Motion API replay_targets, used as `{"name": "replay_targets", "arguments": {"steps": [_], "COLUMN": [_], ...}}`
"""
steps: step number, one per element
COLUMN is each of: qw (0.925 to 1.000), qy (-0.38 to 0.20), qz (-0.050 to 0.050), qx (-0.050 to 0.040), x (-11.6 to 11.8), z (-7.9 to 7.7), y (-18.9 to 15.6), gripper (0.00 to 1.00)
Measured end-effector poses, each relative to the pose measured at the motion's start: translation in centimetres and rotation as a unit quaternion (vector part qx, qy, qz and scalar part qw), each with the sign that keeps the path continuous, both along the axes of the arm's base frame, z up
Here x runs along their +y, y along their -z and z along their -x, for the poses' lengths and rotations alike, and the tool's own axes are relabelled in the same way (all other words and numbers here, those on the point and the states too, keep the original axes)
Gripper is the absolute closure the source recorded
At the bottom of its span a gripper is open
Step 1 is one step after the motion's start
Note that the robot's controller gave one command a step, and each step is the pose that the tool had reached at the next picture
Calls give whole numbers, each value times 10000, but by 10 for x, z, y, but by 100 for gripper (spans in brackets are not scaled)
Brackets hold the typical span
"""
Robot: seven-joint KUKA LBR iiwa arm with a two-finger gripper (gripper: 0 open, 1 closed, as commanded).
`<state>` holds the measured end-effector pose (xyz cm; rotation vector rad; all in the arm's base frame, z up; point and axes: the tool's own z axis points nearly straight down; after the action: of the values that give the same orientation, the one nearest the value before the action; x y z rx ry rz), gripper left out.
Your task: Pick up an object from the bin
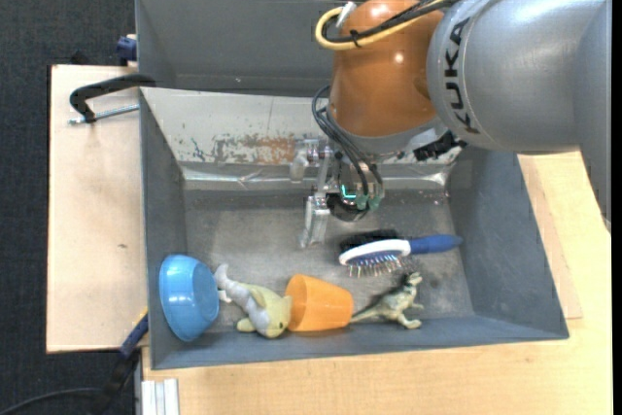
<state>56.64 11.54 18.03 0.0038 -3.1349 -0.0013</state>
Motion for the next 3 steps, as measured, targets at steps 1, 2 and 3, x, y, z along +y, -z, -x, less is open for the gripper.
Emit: {"name": "replay_targets", "arguments": {"steps": [1, 2, 3], "qw": [9955, 9949, 9938], "qy": [-950, -1009, -1111], "qz": [4, -22, -8], "qx": [-10, -19, -36], "x": [-52, -71, -55], "z": [-22, 23, 60], "y": [113, 80, 65], "gripper": [0, 0, 0]}}
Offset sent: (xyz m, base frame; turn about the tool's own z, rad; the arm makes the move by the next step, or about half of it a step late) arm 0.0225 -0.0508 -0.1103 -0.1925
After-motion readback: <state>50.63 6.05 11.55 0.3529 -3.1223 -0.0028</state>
